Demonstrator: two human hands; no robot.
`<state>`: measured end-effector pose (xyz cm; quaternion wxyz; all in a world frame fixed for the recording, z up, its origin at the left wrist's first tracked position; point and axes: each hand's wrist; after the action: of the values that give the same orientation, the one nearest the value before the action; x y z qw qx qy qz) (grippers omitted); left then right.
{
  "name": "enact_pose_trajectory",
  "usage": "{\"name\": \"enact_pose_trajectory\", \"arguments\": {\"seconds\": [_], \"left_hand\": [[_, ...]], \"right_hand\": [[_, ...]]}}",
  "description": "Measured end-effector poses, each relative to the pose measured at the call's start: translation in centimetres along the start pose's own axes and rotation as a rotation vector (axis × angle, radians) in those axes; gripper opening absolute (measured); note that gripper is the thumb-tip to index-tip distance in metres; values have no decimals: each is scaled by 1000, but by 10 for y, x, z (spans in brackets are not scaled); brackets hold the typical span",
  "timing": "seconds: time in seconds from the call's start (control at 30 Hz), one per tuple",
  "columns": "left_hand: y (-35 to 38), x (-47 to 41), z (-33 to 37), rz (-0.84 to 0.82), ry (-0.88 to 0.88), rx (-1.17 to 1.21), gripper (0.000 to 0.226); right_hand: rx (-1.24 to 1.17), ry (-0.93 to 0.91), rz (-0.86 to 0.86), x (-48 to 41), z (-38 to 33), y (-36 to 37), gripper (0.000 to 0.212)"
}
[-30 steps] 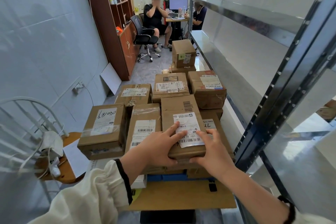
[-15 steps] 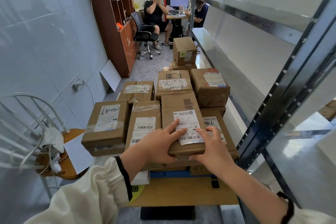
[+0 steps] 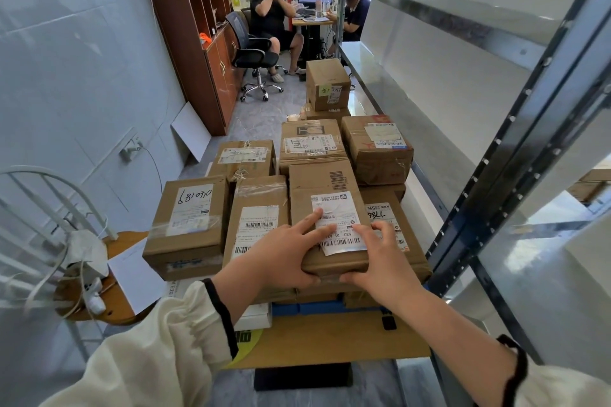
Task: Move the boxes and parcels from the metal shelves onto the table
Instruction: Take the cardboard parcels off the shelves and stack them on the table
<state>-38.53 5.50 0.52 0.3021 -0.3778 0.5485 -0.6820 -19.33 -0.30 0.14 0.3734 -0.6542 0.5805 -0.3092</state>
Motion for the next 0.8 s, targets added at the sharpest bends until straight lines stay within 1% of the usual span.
{"name": "enact_pose_trajectory", "arguments": {"seconds": [0.17, 0.43, 0.8], "left_hand": [[1, 1, -3, 18, -34, -3, 92], [5, 0, -5, 22, -50, -1, 93], [0, 7, 2, -24, -122, 65, 95]], "right_hand": [[25, -9, -30, -3, -4, 1, 87], [40, 5, -27, -5, -9, 2, 89], [142, -23, -13, -1, -14, 3, 89]]}}
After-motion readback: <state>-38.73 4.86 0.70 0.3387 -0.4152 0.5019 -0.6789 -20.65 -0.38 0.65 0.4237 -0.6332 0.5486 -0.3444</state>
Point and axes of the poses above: each hand's wrist, its own x-axis away from the middle knuckle, its own y-axis out of the palm, z = x × y, and after that the axes turned 7 degrees about -y, right-handed
